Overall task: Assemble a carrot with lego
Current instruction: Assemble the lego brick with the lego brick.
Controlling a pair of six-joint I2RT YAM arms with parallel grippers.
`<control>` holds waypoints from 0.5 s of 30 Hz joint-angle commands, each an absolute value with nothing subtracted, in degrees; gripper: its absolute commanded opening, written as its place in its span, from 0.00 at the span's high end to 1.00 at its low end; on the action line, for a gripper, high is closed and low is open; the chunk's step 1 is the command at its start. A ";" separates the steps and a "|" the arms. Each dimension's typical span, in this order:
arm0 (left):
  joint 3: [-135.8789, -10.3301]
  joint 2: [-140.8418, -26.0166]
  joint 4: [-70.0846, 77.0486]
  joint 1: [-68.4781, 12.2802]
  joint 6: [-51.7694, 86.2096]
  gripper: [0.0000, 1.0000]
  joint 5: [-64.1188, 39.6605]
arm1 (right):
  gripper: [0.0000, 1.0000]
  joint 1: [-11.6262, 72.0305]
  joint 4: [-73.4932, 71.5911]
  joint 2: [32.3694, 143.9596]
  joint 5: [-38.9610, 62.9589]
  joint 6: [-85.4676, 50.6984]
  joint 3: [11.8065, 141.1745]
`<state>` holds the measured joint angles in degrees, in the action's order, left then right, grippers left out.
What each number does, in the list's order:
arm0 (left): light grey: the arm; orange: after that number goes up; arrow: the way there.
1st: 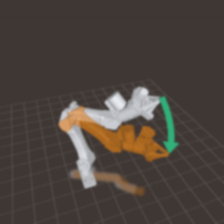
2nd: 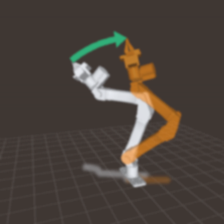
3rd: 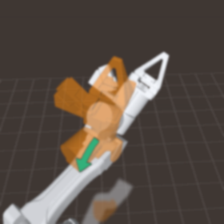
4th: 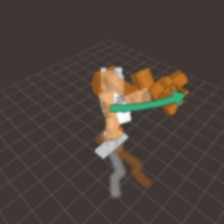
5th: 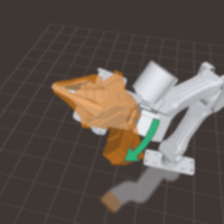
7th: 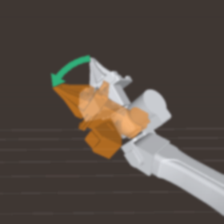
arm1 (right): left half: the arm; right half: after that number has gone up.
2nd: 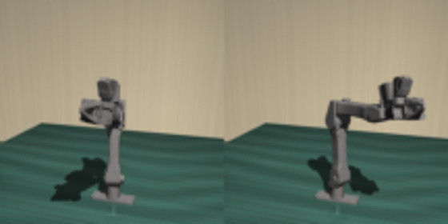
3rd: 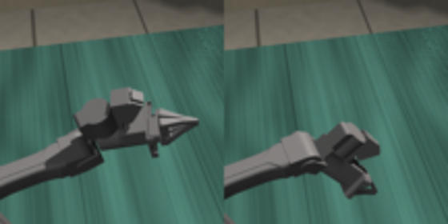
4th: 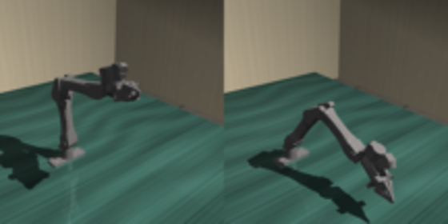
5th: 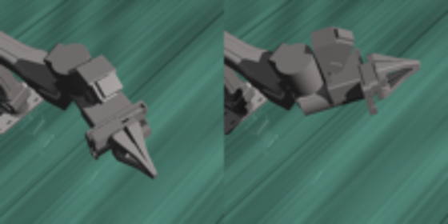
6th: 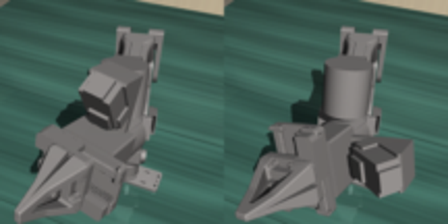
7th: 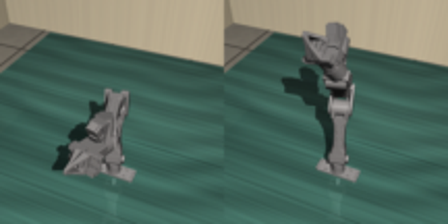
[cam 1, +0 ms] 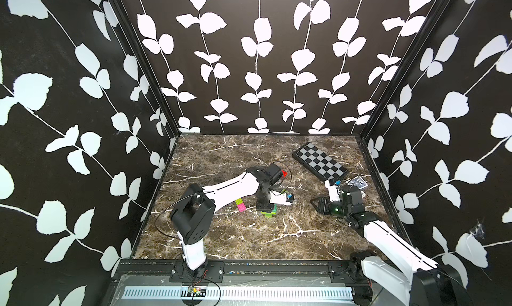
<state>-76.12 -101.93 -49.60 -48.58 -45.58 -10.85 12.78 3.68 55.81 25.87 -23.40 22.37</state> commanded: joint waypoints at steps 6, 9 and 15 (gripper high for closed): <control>-70.79 -103.21 -52.82 -47.89 -45.64 0.81 -12.44 | 0.47 13.11 2.53 55.71 25.57 -23.23 20.91; -69.47 -104.30 -53.08 -47.90 -44.70 0.82 -11.75 | 0.47 13.10 2.05 56.15 25.58 -23.21 20.96; -66.27 -105.73 -53.47 -47.91 -43.95 0.83 -10.72 | 0.47 13.12 1.49 57.13 26.10 -23.43 21.25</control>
<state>-72.29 -100.66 -45.76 -47.90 -45.01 -12.45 12.78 3.44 56.97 25.91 -23.38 22.35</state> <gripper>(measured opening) 0.331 0.531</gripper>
